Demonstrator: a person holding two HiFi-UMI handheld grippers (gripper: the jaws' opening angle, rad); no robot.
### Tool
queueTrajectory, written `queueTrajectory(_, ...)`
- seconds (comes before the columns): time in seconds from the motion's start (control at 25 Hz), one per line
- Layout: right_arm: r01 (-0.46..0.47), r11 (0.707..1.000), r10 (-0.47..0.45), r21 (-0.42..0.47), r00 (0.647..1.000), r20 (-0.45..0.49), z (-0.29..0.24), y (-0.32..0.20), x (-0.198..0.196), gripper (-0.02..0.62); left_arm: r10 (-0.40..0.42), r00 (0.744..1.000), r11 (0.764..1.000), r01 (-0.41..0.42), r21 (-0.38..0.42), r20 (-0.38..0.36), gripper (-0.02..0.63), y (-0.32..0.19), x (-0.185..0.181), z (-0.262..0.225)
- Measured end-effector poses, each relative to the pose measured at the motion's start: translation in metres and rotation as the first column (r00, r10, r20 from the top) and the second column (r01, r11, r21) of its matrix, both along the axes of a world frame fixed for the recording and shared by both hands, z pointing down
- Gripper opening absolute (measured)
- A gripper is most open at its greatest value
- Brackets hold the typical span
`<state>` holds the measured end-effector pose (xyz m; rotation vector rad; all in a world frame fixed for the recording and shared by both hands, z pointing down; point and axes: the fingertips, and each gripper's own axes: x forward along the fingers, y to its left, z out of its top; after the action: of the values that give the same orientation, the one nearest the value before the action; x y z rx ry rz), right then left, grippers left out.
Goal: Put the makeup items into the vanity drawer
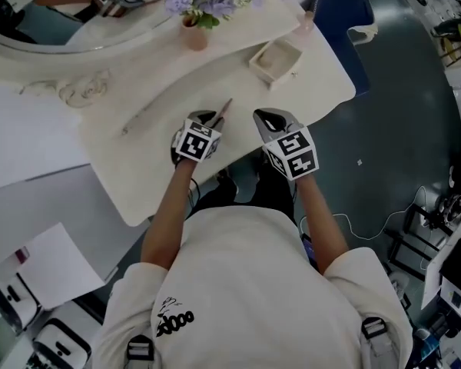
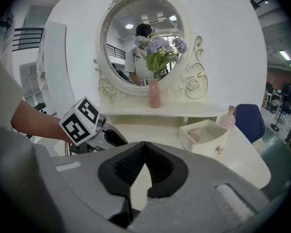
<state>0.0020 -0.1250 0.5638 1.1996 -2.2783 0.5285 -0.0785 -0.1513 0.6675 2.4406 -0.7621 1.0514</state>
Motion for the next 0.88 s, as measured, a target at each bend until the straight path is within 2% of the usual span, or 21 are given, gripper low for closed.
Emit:
queueTrajectory(0.2, -0.070, 0.997, 0.070, -0.017, 0.997, -0.012, 0.005, 0.017, 0.010, 0.003, 0.052, 0.998, 0.999, -0.052, -0.014, 0.020, 0.117, -0.001, 0.011, 0.013)
queueTrajectory(0.4, -0.118, 0.993, 0.118, -0.024, 0.993, -0.019, 0.007, 0.026, 0.027, 0.003, 0.071, 0.995, 0.997, -0.071, 0.004, 0.070, 0.106, -0.005, 0.016, 0.023)
queueTrajectory(0.68, -0.160, 0.987, 0.160, -0.023, 0.987, -0.016, 0.004, 0.029, 0.049, 0.003, 0.048, 0.995, 0.999, -0.048, 0.004, 0.086, 0.099, -0.005, 0.018, 0.025)
queueTrajectory(0.88, -0.159, 0.987, 0.159, -0.009, 0.987, -0.003, -0.002, 0.022, 0.060, 0.003, 0.014, 0.995, 1.000, -0.013, -0.007, 0.096, 0.067, -0.006, 0.017, 0.026)
